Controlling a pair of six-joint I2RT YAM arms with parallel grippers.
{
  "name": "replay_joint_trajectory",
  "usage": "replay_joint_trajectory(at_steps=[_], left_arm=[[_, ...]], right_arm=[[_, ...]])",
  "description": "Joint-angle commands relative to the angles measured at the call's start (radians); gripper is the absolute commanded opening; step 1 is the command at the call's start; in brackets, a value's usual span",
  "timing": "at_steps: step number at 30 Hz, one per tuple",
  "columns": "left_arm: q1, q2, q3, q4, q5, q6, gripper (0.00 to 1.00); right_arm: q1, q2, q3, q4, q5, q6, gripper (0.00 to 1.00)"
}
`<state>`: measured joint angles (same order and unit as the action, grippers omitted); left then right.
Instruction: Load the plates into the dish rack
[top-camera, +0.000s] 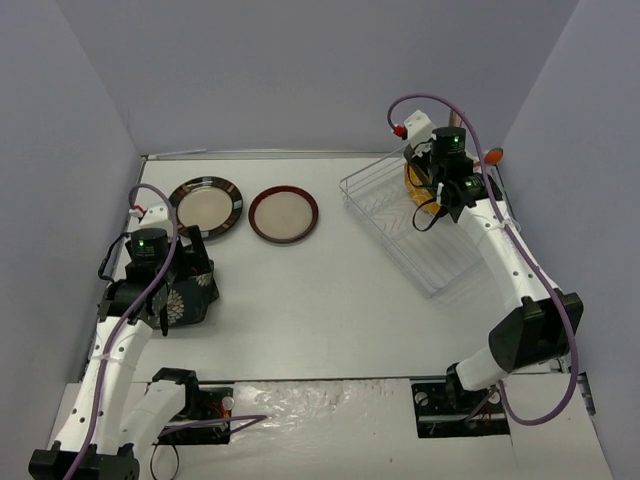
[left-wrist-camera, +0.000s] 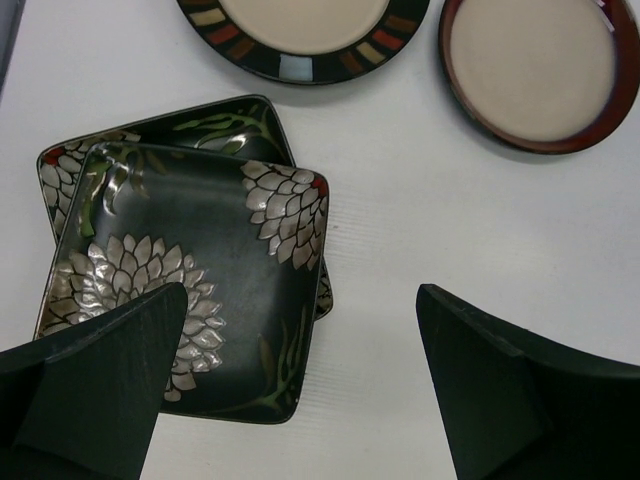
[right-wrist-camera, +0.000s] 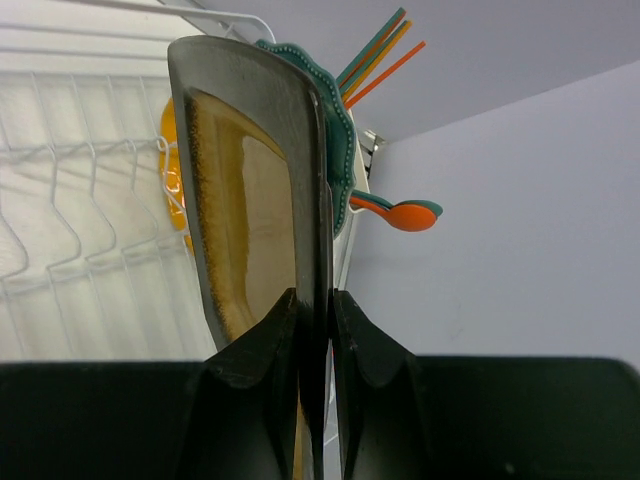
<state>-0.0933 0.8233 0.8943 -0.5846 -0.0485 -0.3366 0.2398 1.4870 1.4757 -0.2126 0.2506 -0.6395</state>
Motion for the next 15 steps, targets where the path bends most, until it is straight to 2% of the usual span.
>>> replay_joint_trajectory(at_steps=[1, 15], left_arm=[[-0.002, -0.012, -0.020, 0.060, -0.045, 0.031, 0.97], [-0.010, -0.020, -0.072, 0.088, -0.093, 0.028, 0.97]], right_arm=[[-0.008, 0.025, 0.095, 0.252, 0.070, -0.157, 0.00], [-0.036, 0.207, 0.145, 0.266, -0.026, -0.156, 0.00]])
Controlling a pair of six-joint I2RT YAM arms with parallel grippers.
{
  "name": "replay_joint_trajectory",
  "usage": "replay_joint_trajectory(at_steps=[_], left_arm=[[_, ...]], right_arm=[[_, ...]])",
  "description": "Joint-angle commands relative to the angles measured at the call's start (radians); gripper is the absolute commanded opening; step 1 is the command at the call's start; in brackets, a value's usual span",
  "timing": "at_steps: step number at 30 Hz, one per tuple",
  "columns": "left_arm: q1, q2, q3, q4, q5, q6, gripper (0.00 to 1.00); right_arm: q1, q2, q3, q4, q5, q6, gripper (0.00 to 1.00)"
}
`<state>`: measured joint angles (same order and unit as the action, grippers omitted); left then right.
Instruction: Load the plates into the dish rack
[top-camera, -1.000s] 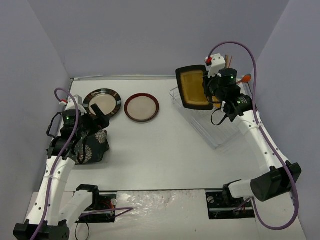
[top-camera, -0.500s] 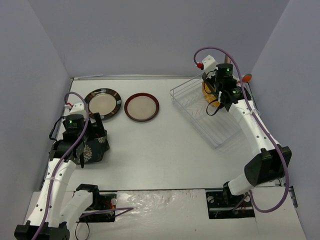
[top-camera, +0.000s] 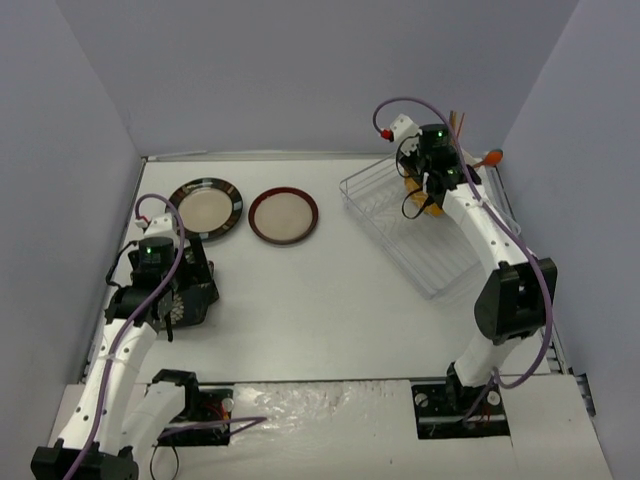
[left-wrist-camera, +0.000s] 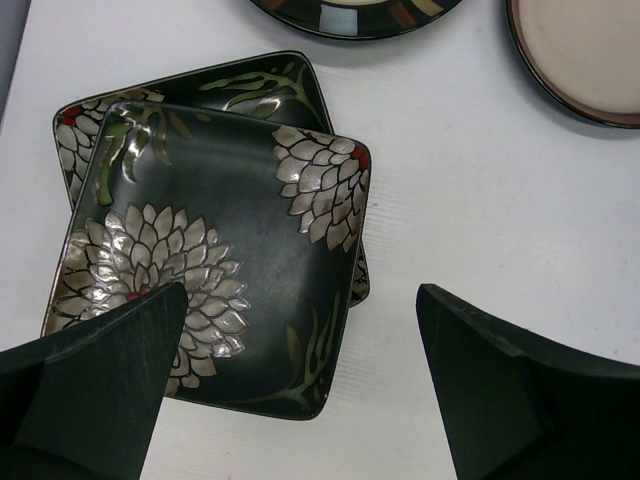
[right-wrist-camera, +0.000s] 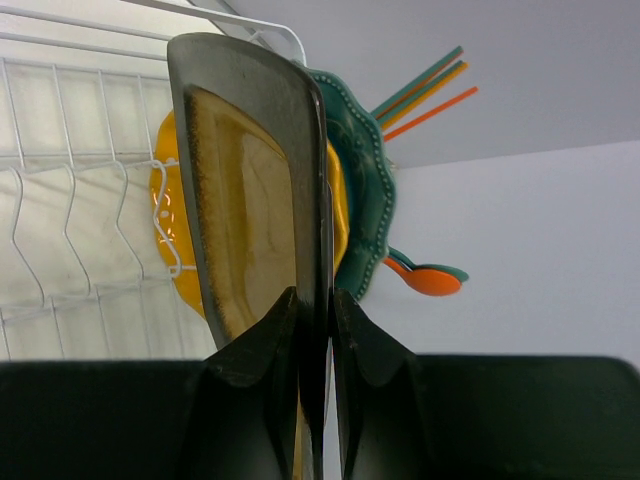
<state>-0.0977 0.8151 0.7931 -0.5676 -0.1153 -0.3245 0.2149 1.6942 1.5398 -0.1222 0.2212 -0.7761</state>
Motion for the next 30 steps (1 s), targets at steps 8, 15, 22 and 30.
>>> replay_joint_trajectory(at_steps=[8, 15, 22, 30], left_arm=[[-0.013, -0.004, 0.026, 0.081, -0.041, 0.027, 0.97], [-0.012, 0.004, 0.028, 0.083, -0.051, 0.036, 0.97], [-0.013, 0.009, 0.028, 0.079, -0.060, 0.038, 0.97], [-0.012, 0.012, 0.029, 0.077, -0.060, 0.038, 0.97]], right_arm=[[-0.027, 0.070, 0.075, 0.182, -0.026, 0.007, 0.00], [-0.030, 0.098, 0.075, 0.176, -0.037, 0.025, 0.01], [-0.036, 0.110, 0.068, 0.174, -0.017, 0.047, 0.17], [-0.063, 0.132, 0.090, 0.174, -0.015, 0.091, 0.28]])
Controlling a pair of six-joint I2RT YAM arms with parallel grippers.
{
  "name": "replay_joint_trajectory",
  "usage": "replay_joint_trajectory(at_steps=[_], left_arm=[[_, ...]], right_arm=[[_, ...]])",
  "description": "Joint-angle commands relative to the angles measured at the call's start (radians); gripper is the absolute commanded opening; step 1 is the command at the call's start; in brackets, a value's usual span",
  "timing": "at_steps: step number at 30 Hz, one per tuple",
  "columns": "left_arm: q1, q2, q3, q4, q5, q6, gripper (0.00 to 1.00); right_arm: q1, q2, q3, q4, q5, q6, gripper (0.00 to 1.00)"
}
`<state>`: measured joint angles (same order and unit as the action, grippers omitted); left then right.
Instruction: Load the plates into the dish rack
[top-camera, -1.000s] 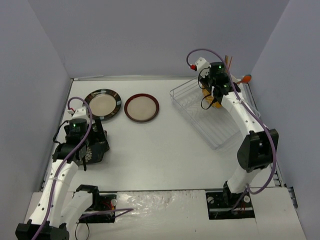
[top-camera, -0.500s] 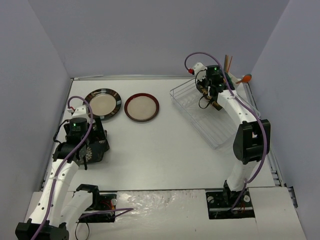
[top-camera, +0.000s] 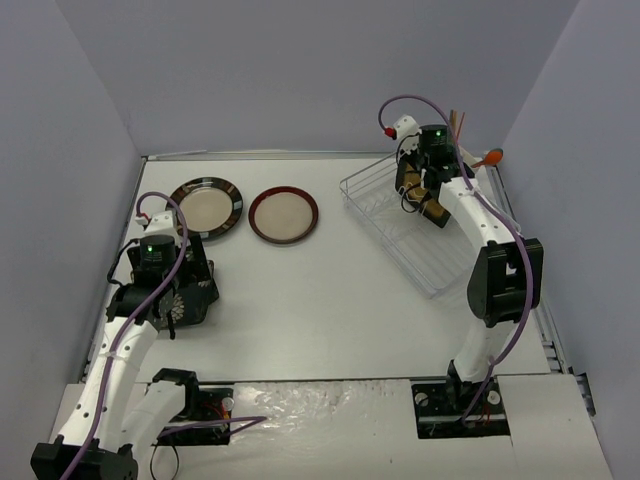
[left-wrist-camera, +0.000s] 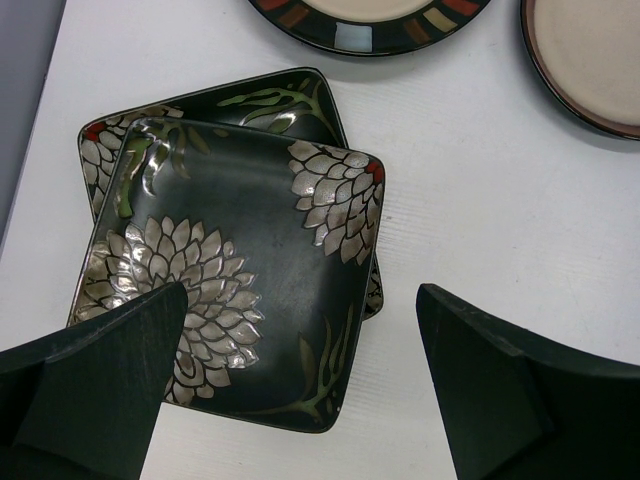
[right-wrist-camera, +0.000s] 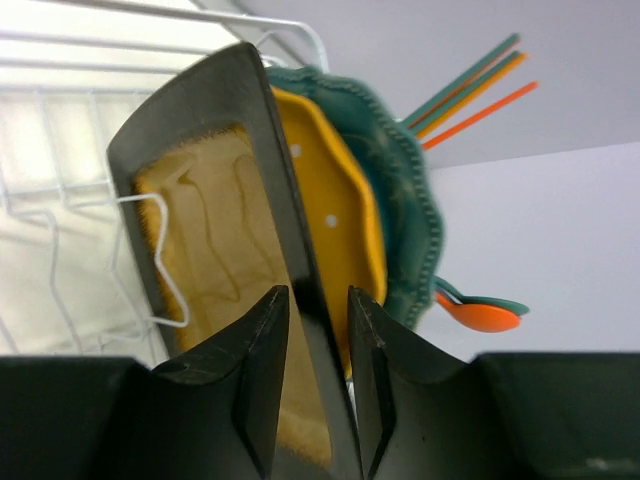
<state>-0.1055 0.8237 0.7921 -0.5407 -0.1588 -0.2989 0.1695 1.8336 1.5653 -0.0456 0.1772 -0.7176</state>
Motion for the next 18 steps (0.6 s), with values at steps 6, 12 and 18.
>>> replay_joint_trajectory(at_steps=[6, 12, 18], left_arm=[[-0.005, 0.007, 0.030, 0.049, -0.019, 0.013, 0.97], [-0.004, 0.017, 0.029, 0.038, -0.014, -0.001, 0.97], [-0.003, 0.066, 0.046, 0.004, -0.008, -0.043, 0.97]], right_arm=[[-0.024, 0.001, 0.081, 0.098, 0.013, 0.064, 0.35], [-0.019, -0.065, 0.096, 0.098, -0.029, 0.160, 0.62], [-0.002, -0.257, 0.027, 0.099, -0.176, 0.370, 0.88]])
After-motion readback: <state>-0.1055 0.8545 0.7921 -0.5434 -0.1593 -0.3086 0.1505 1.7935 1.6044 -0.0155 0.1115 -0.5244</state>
